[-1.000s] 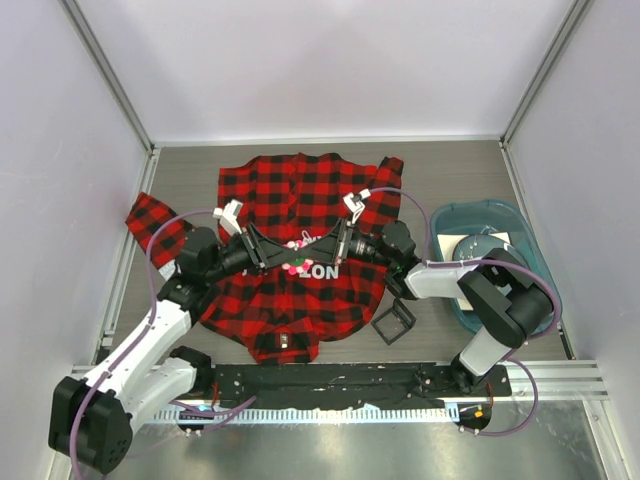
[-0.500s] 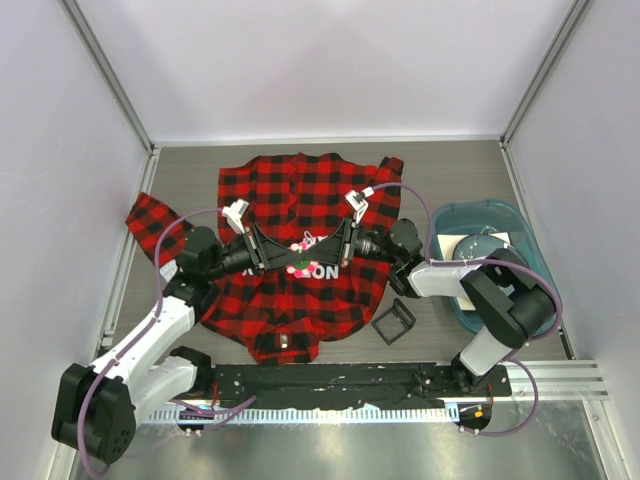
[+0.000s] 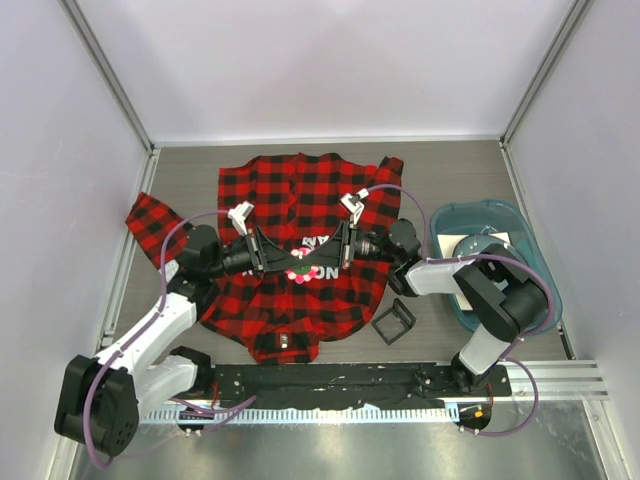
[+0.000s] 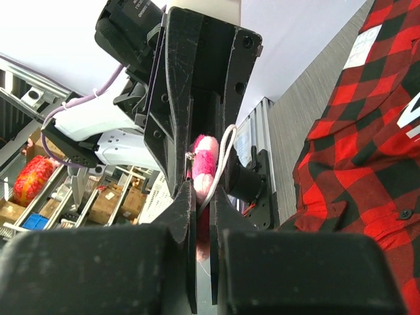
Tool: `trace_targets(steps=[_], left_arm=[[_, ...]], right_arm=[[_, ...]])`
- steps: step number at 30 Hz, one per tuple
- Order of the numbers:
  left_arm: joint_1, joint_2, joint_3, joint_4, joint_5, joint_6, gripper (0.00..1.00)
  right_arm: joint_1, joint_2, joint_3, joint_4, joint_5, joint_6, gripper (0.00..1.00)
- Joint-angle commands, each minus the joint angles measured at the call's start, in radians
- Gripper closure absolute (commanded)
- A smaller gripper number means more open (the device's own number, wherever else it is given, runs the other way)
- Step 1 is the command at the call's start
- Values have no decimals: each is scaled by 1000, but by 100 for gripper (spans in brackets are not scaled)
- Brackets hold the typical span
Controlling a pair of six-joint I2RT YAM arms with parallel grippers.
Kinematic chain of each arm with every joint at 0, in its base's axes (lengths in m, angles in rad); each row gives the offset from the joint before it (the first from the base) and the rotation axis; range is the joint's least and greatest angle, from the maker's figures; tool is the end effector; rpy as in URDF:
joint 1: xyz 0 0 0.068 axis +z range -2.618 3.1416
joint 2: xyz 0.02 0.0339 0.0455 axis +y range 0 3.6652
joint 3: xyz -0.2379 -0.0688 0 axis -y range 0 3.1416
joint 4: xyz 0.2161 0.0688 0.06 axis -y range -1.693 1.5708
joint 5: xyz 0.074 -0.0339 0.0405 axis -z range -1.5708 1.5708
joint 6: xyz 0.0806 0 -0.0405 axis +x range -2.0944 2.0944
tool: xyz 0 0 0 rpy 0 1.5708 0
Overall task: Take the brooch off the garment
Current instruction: Close the brooch.
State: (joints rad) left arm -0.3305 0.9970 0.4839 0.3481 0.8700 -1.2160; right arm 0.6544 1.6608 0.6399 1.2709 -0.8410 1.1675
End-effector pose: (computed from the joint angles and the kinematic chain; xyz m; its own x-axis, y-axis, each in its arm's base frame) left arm 0.2003 -0.1338 0.2388 -0.9189 -0.3240 -0.2250 0.1748 0.1769 -0.9686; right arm 0.2247 0.2481 0.2292 -0.8232 0.1413 -0.5499 -0.5647 -0.1034 0.8188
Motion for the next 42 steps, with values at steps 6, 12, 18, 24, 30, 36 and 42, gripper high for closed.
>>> trace_targets(steps=[6,12,18,24,30,36,42], left_arm=[[15,43,-11,52,-14,-95,100],[16,22,-18,20,-62,-129,100],[16,49,10,23,-29,-129,100],[18,91,32,20,35,-126,100],[25,109,70,-35,78,-88,100],[30,26,68,-90,-15,-43,89],[34,22,47,-52,-8,-79,88]], right_arm=[[33,-124,14,84,-66,-216,99],[73,-280,50,-325,0,-492,99],[113,-297,104,-499,-18,-617,99],[131,-322,124,-597,-18,-693,99],[134,-338,138,-665,-15,-738,99],[134,-325,115,-602,-6,-692,99],[134,-314,93,-535,-18,-652,99]])
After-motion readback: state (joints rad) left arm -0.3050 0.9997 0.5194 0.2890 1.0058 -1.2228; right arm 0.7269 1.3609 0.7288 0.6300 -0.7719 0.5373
